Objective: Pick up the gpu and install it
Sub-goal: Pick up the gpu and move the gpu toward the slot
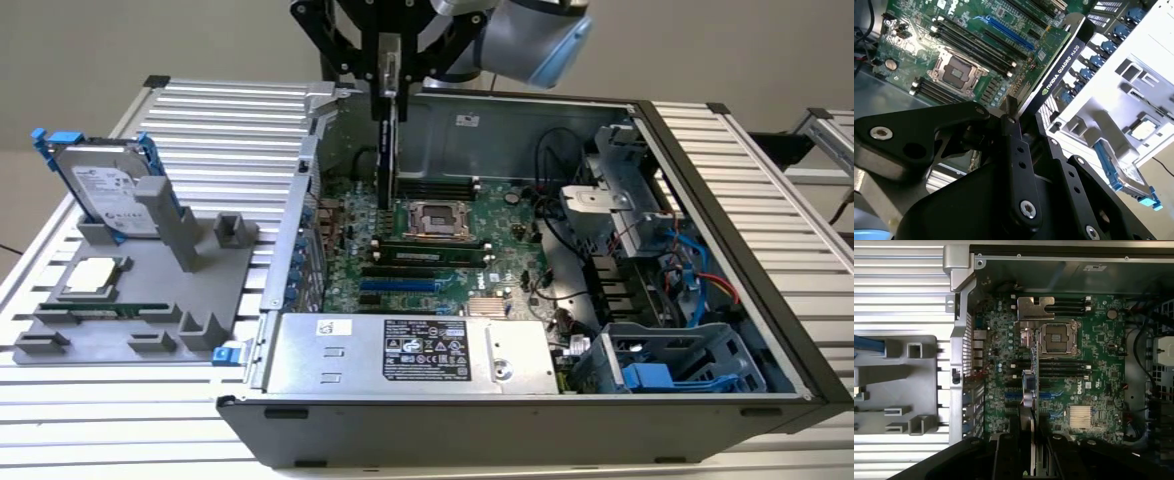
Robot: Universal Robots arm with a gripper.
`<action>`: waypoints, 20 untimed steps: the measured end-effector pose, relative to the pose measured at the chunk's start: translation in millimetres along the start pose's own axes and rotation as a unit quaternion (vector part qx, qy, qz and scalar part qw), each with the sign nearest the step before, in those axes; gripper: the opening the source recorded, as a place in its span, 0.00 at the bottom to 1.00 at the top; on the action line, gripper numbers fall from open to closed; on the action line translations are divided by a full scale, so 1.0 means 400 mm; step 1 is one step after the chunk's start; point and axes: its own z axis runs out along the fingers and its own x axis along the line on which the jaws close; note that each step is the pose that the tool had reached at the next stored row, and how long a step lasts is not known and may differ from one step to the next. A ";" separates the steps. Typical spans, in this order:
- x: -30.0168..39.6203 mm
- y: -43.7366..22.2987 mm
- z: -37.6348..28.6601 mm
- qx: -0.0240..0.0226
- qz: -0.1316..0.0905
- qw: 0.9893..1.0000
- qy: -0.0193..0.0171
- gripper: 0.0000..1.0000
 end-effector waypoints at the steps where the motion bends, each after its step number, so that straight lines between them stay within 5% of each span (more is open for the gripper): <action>1: -0.005 0.000 0.000 0.000 0.000 1.000 0.000 0.00; 20: -0.109 0.002 0.002 0.000 0.000 1.000 0.000 0.00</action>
